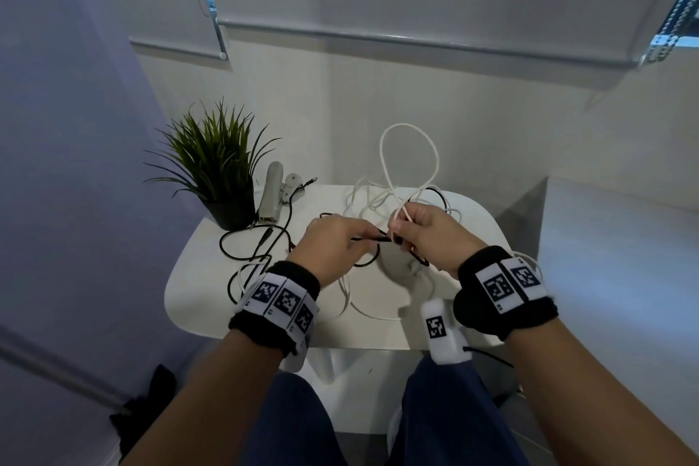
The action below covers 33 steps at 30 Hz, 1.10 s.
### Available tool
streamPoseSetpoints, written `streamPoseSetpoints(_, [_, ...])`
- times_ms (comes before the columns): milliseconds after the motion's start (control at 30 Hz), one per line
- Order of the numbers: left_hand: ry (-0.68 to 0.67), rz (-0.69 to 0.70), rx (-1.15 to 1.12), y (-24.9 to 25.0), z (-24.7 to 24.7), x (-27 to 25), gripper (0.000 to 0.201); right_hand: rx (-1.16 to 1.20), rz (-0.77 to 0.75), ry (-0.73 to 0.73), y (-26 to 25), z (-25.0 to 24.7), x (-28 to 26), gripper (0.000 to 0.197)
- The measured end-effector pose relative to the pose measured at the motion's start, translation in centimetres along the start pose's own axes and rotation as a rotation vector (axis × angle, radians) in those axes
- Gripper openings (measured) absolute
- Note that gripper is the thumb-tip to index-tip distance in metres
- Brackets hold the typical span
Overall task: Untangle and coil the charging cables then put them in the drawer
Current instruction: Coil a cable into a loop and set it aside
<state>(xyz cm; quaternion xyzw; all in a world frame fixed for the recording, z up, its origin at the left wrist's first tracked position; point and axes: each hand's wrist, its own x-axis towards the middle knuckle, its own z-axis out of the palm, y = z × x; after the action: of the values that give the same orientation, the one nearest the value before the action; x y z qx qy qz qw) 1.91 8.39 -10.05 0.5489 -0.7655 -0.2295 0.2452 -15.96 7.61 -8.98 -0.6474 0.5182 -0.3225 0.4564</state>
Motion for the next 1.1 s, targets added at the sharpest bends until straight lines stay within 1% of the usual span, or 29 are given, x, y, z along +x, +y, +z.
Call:
streamPoseSetpoints(100, [-0.020,-0.037,0.122,0.4,-0.5,0.1,0.016,0.135,0.032,0.064,-0.4,-0.9,0.0,0.022])
streamPoseSetpoints(167, [-0.018,-0.097,0.119,0.2,-1.1,0.0,0.015,0.212,0.042,0.126,-0.5,-1.7,0.1,0.021])
streamPoseSetpoints(267, [0.085,-0.174,0.156,-0.3,-1.9,0.0,0.015,0.367,0.062,0.210,-1.0,-3.0,-0.2,0.022])
streamPoseSetpoints(333, [0.097,-0.213,0.199,-0.1,-2.4,0.2,0.016,0.461,0.059,0.217,-1.7,-3.6,-0.7,0.022])
streamPoseSetpoints(400, [0.049,-0.233,0.210,0.4,-2.6,0.4,0.015,0.514,0.042,0.204,-2.3,-3.9,-1.1,0.021])
streamPoseSetpoints(467, [0.007,-0.181,0.137,1.3,-2.5,0.6,0.014,0.550,0.036,0.180,-2.8,-3.8,-1.3,0.019])
streamPoseSetpoints(567, [-0.080,-0.050,0.009,3.4,-2.1,1.3,0.017,0.557,0.021,0.160,-3.6,-3.7,-1.4,0.018])
streamPoseSetpoints(633, [-0.168,0.010,0.030,4.7,-1.5,1.9,0.018,0.563,-0.003,0.150,-4.2,-3.8,-1.5,0.019])
streamPoseSetpoints(733, [-0.268,0.060,0.085,5.6,-0.6,2.6,0.011,0.569,-0.045,0.137,-4.9,-4.3,-1.7,0.017])
streamPoseSetpoints(800, [-0.292,0.069,0.123,5.7,-0.2,2.8,0.010,0.575,-0.070,0.149,-5.1,-4.6,-1.7,0.015])
streamPoseSetpoints(867, [-0.282,0.055,0.118,5.5,-0.3,2.8,0.008,0.594,-0.090,0.201,-4.9,-5.1,-1.7,0.014])
streamPoseSetpoints(933, [-0.265,0.032,0.029,5.1,-0.5,2.5,0.010,0.627,-0.101,0.260,-4.5,-5.5,-1.6,0.015])
streamPoseSetpoints(1000, [-0.221,0.007,-0.143,4.8,-0.8,2.2,0.015,0.601,-0.092,0.273,-3.9,-5.6,-1.5,0.015])
streamPoseSetpoints(1033, [-0.186,-0.012,-0.247,4.7,-1.0,2.1,0.017,0.544,-0.073,0.270,-3.4,-5.4,-1.4,0.015])
streamPoseSetpoints(1100, [-0.101,-0.037,-0.427,4.8,-1.4,2.1,0.018,0.339,-0.016,0.239,-2.2,-4.8,-1.3,0.017])
